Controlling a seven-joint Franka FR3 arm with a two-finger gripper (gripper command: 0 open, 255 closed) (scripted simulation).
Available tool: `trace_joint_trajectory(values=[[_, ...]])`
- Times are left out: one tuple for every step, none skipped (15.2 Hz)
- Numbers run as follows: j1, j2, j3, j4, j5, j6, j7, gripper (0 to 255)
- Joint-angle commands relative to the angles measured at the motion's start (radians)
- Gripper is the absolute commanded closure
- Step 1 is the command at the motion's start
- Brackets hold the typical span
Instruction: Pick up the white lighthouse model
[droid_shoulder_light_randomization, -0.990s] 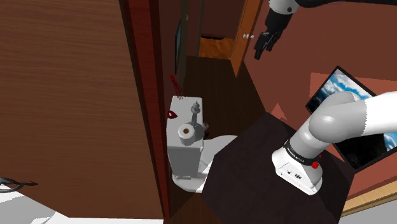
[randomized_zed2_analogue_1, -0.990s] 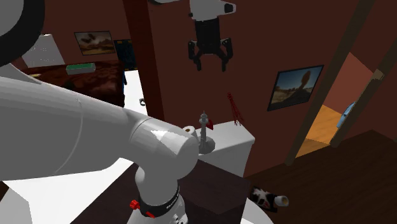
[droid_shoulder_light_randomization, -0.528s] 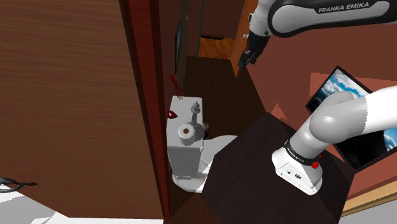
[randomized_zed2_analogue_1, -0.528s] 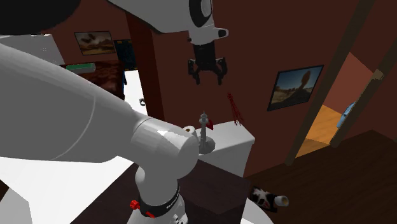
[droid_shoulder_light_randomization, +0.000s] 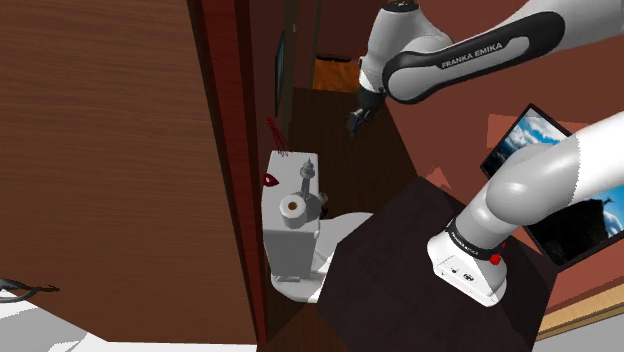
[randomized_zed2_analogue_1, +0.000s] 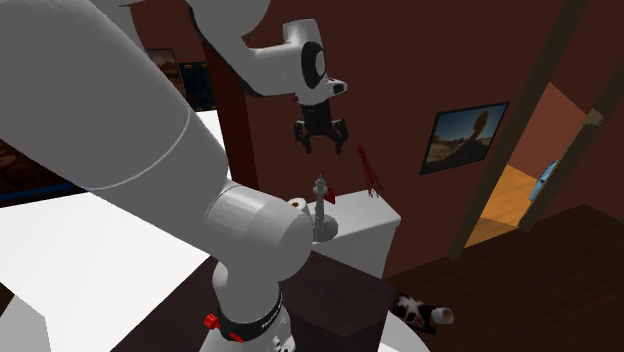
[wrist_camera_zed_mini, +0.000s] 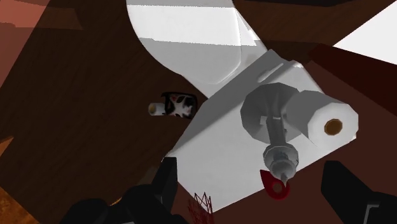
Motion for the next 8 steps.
trace_joint_trajectory(values=[[-0.008,0.073,0.021,-0.001,-0.024,0.079,0.031,0],[-0.014,0.113,0.032,0.002,-0.041,0.116,0.05,0],[-0.02,0.153,0.044,0.007,-0.06,0.152,0.072,0],[-0.028,0.195,0.056,0.014,-0.084,0.186,0.095,0],[-0.036,0.237,0.068,0.023,-0.111,0.219,0.121,0],[-0.045,0.281,0.079,0.034,-0.142,0.25,0.151,0],[-0.053,0.325,0.089,0.047,-0.179,0.278,0.184,0],[-0.061,0.37,0.098,0.062,-0.22,0.304,0.22,0]])
